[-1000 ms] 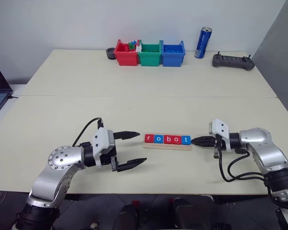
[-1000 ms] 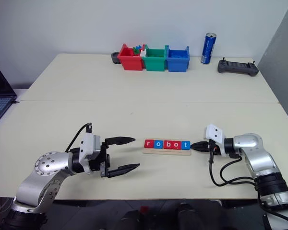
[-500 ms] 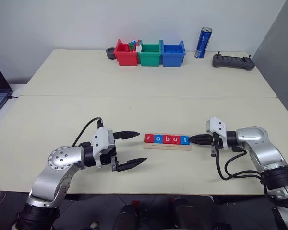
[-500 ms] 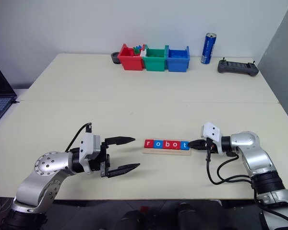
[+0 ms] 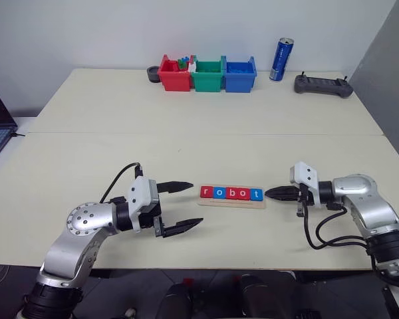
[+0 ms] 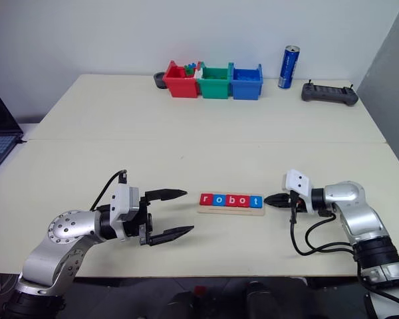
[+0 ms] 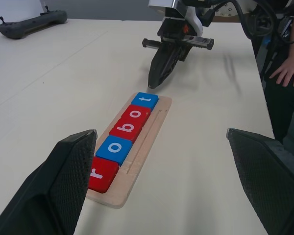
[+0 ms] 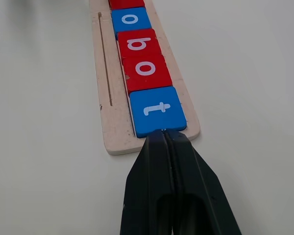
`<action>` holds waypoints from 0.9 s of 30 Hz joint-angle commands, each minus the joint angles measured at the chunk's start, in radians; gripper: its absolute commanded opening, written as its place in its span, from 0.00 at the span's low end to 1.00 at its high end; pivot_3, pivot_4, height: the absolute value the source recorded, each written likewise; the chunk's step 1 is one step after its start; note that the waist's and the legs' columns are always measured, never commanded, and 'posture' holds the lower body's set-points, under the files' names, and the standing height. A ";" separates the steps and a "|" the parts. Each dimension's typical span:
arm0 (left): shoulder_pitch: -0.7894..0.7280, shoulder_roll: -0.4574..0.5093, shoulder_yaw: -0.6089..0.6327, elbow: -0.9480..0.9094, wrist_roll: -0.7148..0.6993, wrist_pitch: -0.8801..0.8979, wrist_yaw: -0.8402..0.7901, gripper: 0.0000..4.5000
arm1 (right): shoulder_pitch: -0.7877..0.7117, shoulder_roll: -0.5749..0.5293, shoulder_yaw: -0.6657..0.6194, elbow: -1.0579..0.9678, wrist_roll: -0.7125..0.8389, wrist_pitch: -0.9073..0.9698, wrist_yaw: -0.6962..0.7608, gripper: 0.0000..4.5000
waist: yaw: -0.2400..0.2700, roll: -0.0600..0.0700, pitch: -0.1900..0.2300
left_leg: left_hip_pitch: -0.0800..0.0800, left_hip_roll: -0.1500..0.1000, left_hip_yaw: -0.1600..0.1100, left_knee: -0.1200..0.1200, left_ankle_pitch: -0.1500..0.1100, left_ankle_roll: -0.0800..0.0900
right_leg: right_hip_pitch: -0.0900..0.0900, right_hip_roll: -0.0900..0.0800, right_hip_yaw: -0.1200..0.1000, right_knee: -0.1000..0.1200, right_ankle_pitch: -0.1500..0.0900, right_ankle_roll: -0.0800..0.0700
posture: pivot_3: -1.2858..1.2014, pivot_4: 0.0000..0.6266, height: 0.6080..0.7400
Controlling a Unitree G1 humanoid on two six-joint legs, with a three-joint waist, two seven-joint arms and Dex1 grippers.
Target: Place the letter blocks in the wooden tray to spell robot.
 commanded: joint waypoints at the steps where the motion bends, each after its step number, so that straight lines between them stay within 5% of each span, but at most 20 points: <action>1: -0.003 0.005 0.018 -0.024 -0.012 -0.008 0.004 1.00 | -0.007 -0.006 -0.014 -0.002 0.004 -0.014 0.000 0.01 | 0.000 0.000 0.000 | 0.000 0.000 0.000 0.000 0.000 0.000 | 0.000 0.000 0.000 0.000 0.000 0.000 | 0.52 0.24 1.00; 27: 0.022 0.020 0.030 -0.045 -0.021 0.000 0.009 1.00 | -0.019 0.012 -0.005 0.039 -0.006 -0.034 -0.002 0.01 | 0.000 0.000 0.000 | 0.000 0.000 0.000 0.000 0.000 0.000 | 0.000 0.000 0.000 0.000 0.000 0.000 | 0.52 0.24 1.00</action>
